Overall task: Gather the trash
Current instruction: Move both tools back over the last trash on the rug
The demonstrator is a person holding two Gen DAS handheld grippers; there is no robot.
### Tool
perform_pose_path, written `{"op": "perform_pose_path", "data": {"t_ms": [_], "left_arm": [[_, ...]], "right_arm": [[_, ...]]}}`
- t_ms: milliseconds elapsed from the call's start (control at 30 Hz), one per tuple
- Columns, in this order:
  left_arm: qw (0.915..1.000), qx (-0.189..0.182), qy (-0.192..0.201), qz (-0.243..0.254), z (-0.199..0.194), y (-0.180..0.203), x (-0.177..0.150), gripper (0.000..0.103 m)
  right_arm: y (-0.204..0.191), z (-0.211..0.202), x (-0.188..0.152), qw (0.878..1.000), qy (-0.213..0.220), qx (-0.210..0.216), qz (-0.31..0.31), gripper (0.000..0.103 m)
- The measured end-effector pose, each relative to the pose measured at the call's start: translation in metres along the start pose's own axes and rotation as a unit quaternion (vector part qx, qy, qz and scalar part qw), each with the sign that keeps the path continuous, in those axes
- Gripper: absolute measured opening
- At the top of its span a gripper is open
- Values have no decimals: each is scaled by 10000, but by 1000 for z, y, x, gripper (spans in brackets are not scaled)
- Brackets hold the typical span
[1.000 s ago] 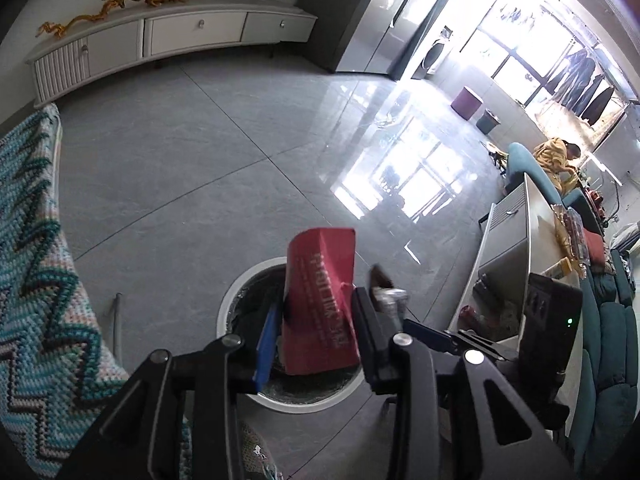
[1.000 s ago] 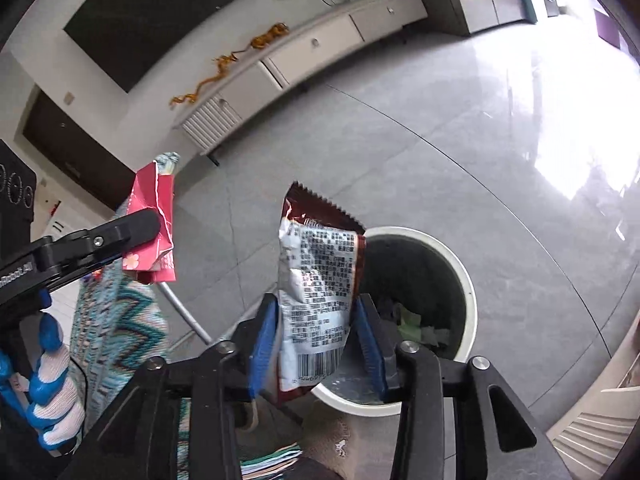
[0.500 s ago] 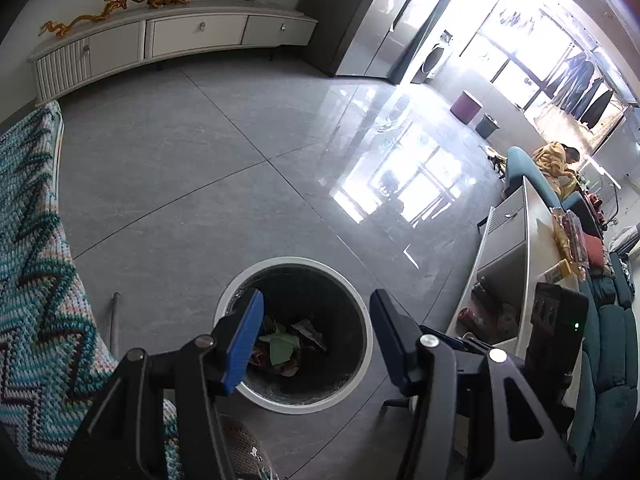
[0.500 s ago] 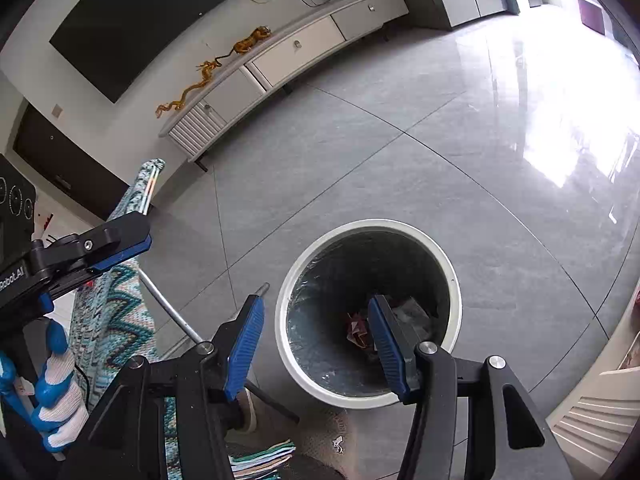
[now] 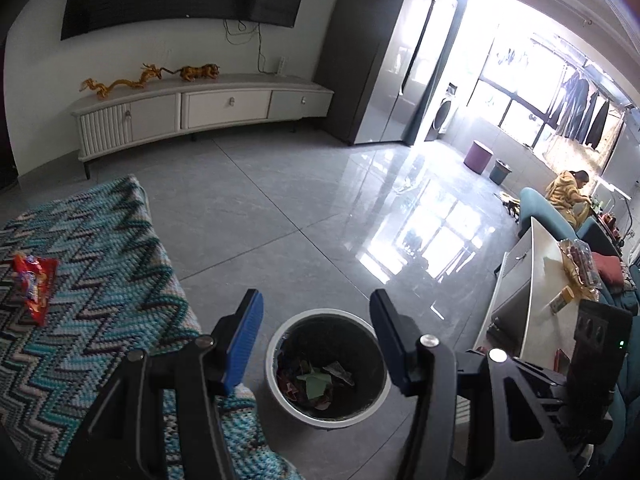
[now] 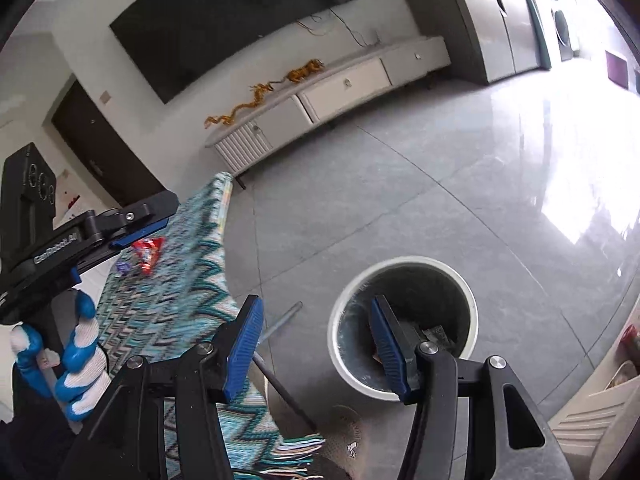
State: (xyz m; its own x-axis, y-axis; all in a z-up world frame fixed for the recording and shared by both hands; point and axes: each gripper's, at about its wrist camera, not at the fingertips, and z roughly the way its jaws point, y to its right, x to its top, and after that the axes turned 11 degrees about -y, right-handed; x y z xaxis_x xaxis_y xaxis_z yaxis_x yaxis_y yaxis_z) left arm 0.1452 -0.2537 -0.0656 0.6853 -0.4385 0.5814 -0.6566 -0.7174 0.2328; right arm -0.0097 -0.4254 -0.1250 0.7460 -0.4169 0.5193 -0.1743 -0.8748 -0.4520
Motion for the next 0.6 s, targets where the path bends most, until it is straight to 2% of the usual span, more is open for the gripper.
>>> {"op": "perform_pose_path", "data": {"t_ms": [267,467,600], "left_arm": [[9943,658,754,-378,-111,-64,2,57],[9811,1209,1328,-728,-203,-120,-11,57],[9714,1480,1573,-983,-252,-143,-23,58]], "right_arm": [[-85,-57,4,9945,563,171,-866,56],[-155,-92,9,9839,863,358,-1524,61],[-195,-106,10,9758,959,446,-1913,62]]}}
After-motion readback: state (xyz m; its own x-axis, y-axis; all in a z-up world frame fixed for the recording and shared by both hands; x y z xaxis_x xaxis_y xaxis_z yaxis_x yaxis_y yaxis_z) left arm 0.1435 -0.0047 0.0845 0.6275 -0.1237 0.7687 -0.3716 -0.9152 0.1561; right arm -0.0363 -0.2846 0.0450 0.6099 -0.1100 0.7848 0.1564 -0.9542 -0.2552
